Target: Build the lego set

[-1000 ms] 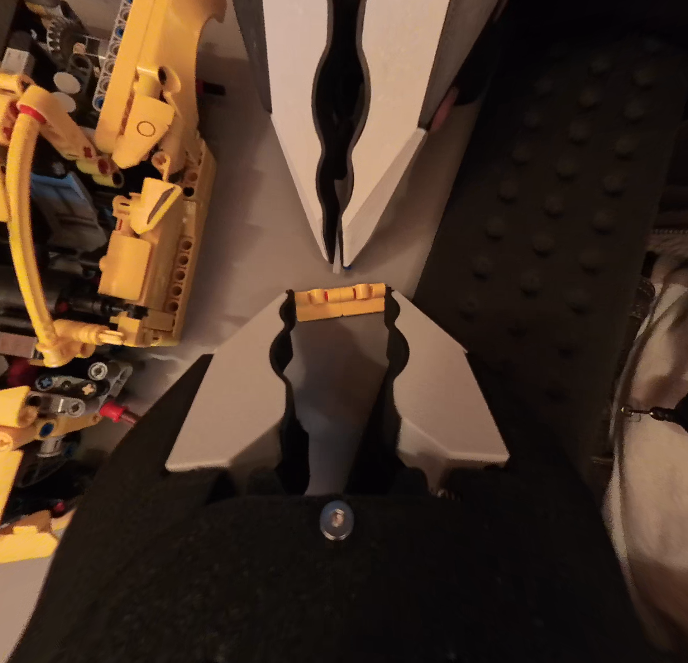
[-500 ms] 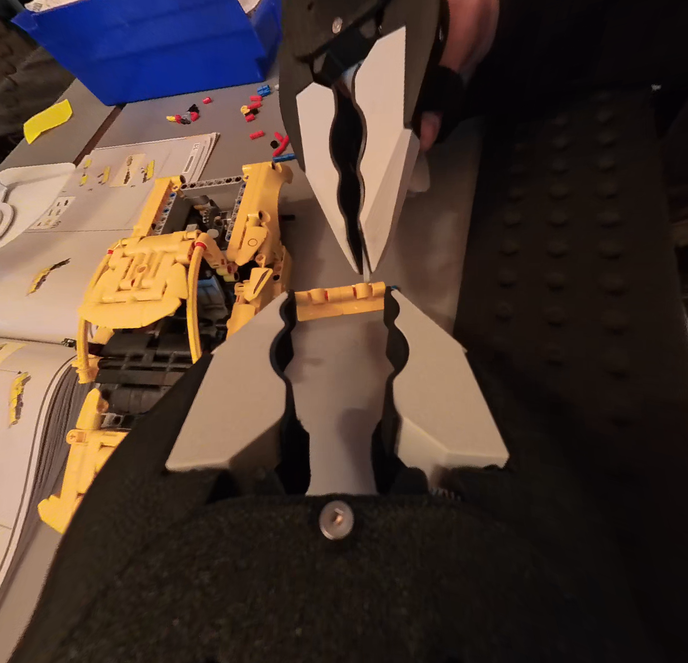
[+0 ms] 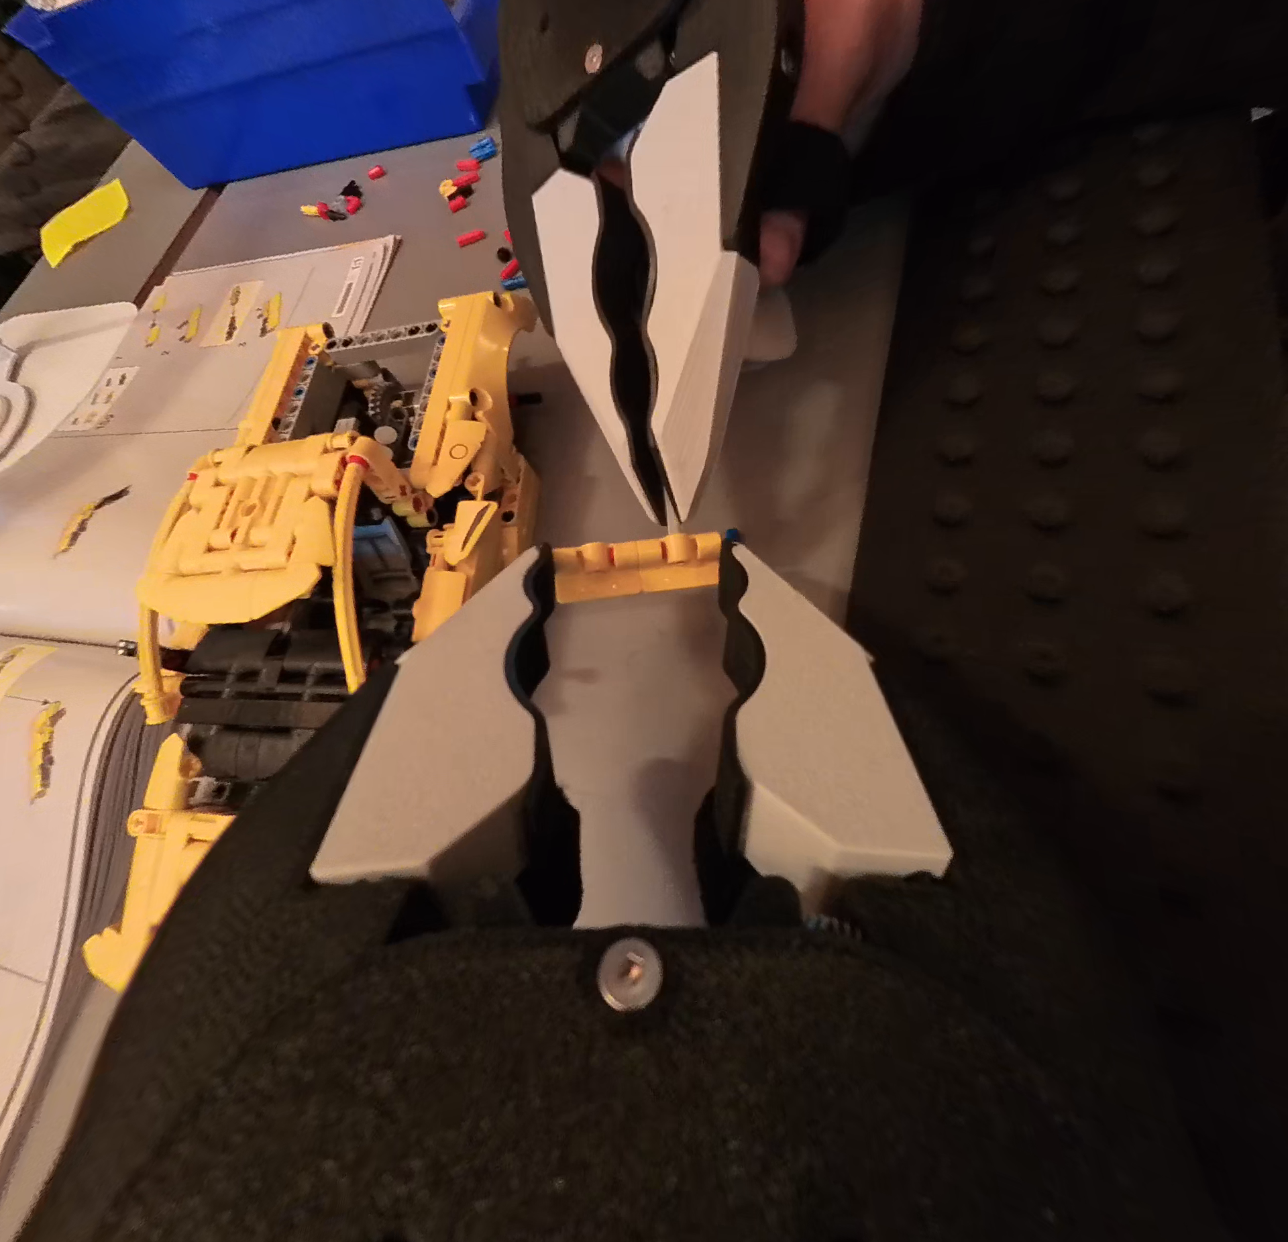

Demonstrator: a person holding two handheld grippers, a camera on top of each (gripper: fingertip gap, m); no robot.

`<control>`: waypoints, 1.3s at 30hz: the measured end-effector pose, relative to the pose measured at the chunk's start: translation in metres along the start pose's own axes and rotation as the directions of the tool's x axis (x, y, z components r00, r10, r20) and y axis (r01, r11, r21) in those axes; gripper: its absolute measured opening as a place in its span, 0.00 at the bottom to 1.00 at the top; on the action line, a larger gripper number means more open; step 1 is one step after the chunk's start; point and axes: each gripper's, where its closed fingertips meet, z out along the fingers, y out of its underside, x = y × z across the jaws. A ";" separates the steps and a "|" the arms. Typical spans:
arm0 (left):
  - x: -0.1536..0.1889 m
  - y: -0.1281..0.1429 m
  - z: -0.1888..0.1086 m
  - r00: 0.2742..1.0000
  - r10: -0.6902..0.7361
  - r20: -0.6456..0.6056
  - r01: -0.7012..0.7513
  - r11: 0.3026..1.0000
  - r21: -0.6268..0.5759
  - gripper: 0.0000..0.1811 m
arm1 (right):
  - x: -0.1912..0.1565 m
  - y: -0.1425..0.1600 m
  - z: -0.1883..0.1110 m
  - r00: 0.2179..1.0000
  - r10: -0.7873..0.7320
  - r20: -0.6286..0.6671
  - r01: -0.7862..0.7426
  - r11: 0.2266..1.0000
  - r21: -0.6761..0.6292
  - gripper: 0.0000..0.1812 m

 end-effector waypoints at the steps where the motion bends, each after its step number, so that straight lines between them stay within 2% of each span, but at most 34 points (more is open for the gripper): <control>1: 0.000 0.001 0.000 1.000 0.016 0.013 -0.016 1.000 -0.006 0.26 | 0.001 0.000 0.000 1.000 0.017 0.006 -0.017 1.000 0.004 0.02; 4: -0.001 -0.003 -0.001 0.999 0.035 0.034 -0.035 0.999 0.009 0.26 | -0.001 -0.004 -0.002 0.996 0.069 0.056 -0.071 0.996 0.045 0.02; 8: -0.008 -0.019 -0.012 0.999 -0.034 0.040 0.029 0.993 0.116 0.26 | -0.008 -0.023 -0.012 0.982 0.115 0.153 -0.140 0.977 0.163 0.02; 10: -0.010 -0.023 -0.015 0.998 -0.055 0.042 0.049 0.988 0.144 0.26 | -0.009 -0.027 -0.014 0.981 0.112 0.160 -0.141 0.972 0.187 0.02; 17: -0.017 -0.025 -0.016 0.992 -0.119 0.050 0.109 0.980 0.169 0.26 | -0.004 -0.033 -0.017 0.993 0.076 0.091 -0.094 0.971 0.220 0.02; 27: -0.021 -0.027 -0.019 0.990 -0.120 0.079 0.104 0.977 0.185 0.26 | -0.004 -0.034 -0.015 0.986 0.111 0.123 -0.137 0.965 0.224 0.06; 31: -0.022 -0.027 -0.018 0.990 -0.093 0.109 0.073 0.982 0.175 0.26 | -0.008 -0.035 -0.011 0.970 0.164 0.181 -0.202 0.956 0.214 0.11; 39: -0.028 -0.022 -0.017 0.979 -0.067 0.191 0.044 0.991 0.123 0.26 | 0.002 -0.035 -0.006 0.963 0.229 0.140 -0.255 0.945 0.205 0.05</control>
